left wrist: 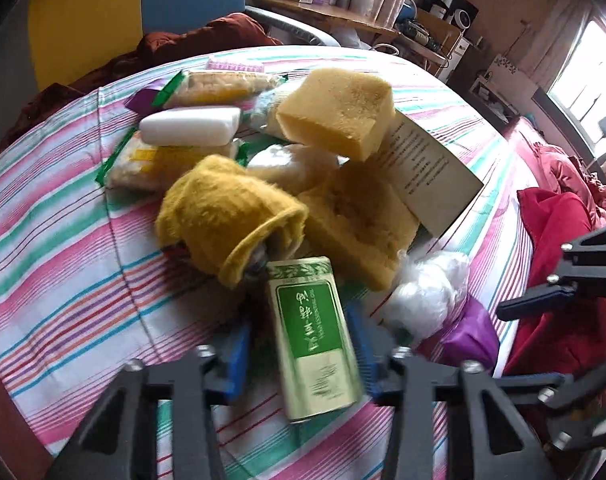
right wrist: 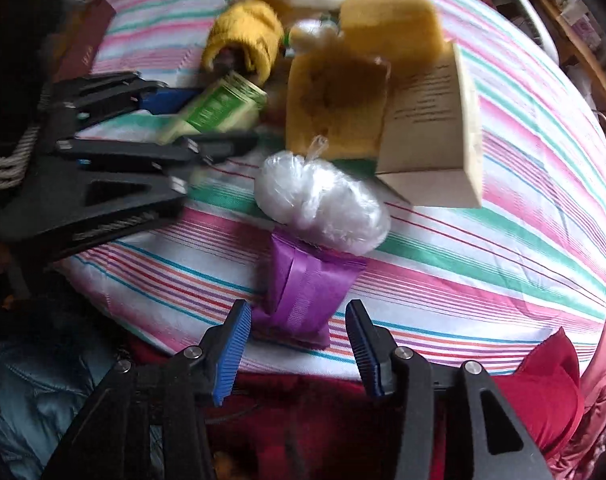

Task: Organize objects
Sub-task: 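Grasp the green tea box with the left gripper while right gripper holds the purple packet, then lower the tea box and purple packet into the gold tray and open both grippers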

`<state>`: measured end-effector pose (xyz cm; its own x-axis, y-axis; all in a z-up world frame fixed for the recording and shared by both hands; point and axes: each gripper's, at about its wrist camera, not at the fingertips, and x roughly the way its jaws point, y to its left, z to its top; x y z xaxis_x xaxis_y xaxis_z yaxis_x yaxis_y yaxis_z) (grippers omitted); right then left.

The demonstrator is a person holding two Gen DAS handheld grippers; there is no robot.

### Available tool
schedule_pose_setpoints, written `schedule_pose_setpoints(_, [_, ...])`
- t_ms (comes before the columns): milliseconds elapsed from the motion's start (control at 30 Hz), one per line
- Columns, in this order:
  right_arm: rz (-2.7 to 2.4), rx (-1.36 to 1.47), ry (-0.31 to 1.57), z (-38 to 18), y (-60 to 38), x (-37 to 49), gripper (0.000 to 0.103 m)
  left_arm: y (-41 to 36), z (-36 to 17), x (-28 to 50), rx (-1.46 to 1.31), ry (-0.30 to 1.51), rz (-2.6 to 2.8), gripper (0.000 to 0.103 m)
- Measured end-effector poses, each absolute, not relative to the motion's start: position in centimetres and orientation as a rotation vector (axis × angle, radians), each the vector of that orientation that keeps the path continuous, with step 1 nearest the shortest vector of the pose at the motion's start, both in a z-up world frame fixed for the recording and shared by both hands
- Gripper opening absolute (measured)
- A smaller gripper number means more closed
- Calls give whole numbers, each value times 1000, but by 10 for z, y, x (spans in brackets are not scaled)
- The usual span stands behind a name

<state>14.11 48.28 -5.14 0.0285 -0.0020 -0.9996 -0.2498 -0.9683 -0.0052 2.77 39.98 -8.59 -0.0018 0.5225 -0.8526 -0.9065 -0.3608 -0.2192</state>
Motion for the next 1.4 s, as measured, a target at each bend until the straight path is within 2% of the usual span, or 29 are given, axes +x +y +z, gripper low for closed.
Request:
schedule_pose_setpoints(33, [2032, -2136, 246, -56, 482, 138, 50, 395, -86, 26, -1125, 478, 1620, 32])
schedule_pose_setpoints(100, [2001, -2181, 223, -66, 479, 135, 39, 385, -86, 22, -1129, 455, 1616, 32])
schedule_pose_setpoints(200, [2004, -2192, 220, -69, 474, 136, 37, 367, -86, 23, -1113, 448, 1614, 31])
schedule_pose_setpoints(367, [2129, -2127, 278, -46, 460, 143, 37, 331, -79, 30, -1096, 416, 1610, 31])
schedule_pose_setpoints(567, [2343, -1951, 317, -7, 439, 131, 37, 279, -40, 14, -1039, 285, 1713, 31])
schedule_pose_setpoints(833, [2716, -1747, 260, 37, 365, 48, 37, 159, -2, -30, -1024, 111, 2063, 31])
schedule_pose_setpoints(967, [2857, -1732, 252, 24, 299, 3, 37, 90, -6, -48, -1092, 84, 2250, 31])
schedule_pose_setpoints(1100, [2916, -1842, 173, 8, 248, -28, 37, 41, -23, -56, -1189, 83, 2372, 32])
schedule_pose_setpoints(1400, [2845, -2111, 45, -49, 178, -54, 38, 9, -47, -53, -1275, 55, 2451, 32])
